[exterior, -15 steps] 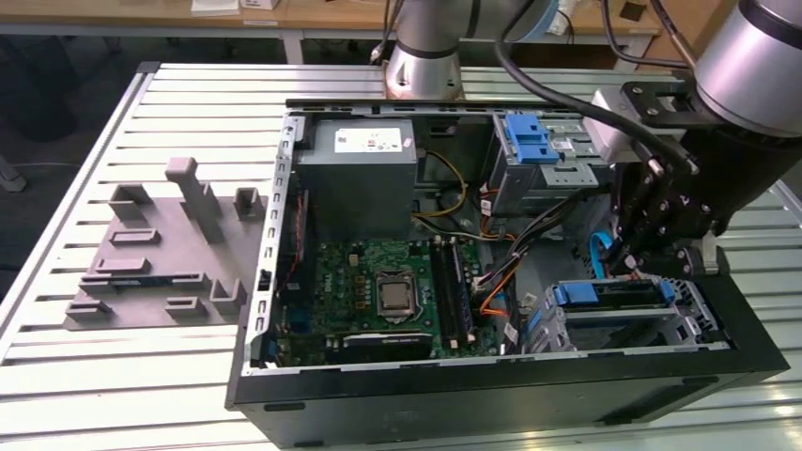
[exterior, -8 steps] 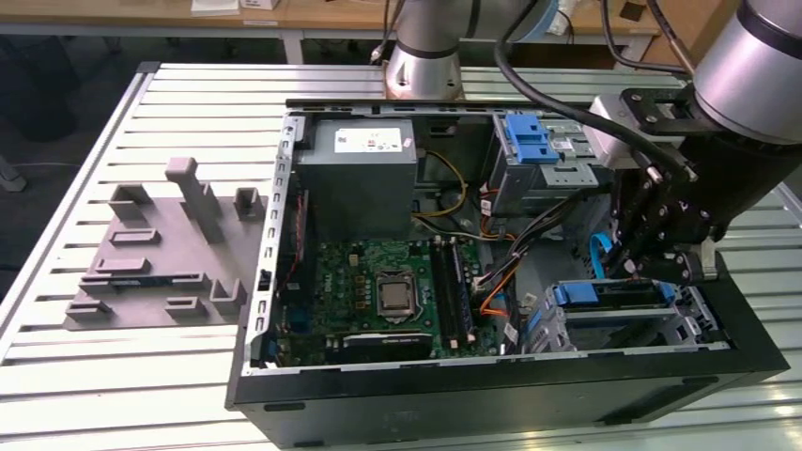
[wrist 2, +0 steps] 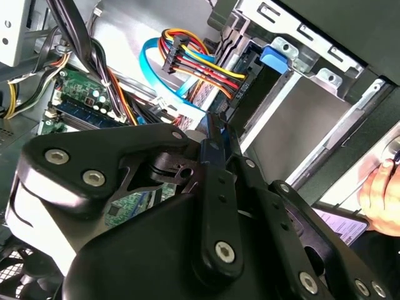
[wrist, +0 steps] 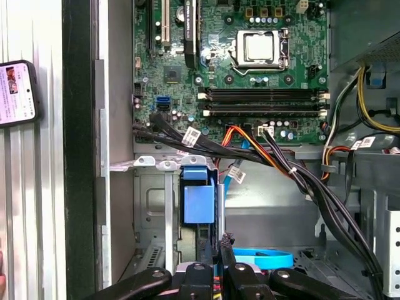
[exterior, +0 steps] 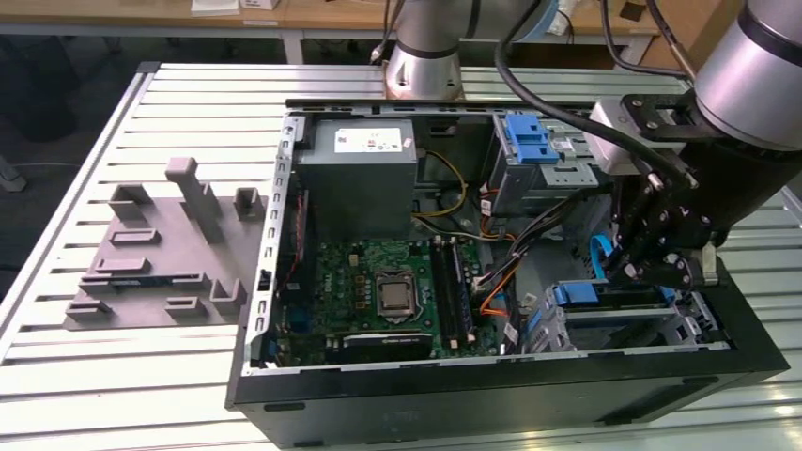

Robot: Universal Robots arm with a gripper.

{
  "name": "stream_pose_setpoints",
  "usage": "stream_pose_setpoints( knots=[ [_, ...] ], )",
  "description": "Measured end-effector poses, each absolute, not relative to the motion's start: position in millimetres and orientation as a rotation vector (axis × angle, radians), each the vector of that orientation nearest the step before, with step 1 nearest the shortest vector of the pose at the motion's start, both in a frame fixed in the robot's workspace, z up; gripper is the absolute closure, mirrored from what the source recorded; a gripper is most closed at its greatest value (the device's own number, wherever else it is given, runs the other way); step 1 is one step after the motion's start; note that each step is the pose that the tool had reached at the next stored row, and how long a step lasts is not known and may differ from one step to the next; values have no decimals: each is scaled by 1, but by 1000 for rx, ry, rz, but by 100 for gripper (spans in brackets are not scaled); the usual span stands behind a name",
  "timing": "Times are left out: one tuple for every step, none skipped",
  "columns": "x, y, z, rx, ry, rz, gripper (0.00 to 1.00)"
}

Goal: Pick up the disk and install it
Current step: 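Insert the second disk wire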

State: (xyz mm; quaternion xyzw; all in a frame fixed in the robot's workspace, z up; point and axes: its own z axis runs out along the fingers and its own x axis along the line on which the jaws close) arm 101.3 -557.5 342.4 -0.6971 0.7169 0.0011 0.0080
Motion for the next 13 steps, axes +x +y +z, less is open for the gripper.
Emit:
stream_pose_setpoints(
  knots=[
    [101,-558,342,-2179,2241,4,84],
    [101,-558,342,-2179,2241,4,84],
    [102,-558,342,-2179,2241,3,84],
    [102,-558,341,-2179,2241,3,84],
    [102,-558,341,-2179,2241,3,84],
    [103,-558,341,-2179,2241,3,84],
    [103,-558,340,-2179,2241,3,84],
    [103,-558,340,-2179,2241,4,84],
    [103,-558,339,-2179,2241,4,84],
    [103,-558,339,-2179,2241,4,84],
    [103,-558,338,-2179,2241,4,84],
    [103,-558,338,-2179,2241,4,84],
    [104,-558,338,-2179,2241,4,84]
  ],
)
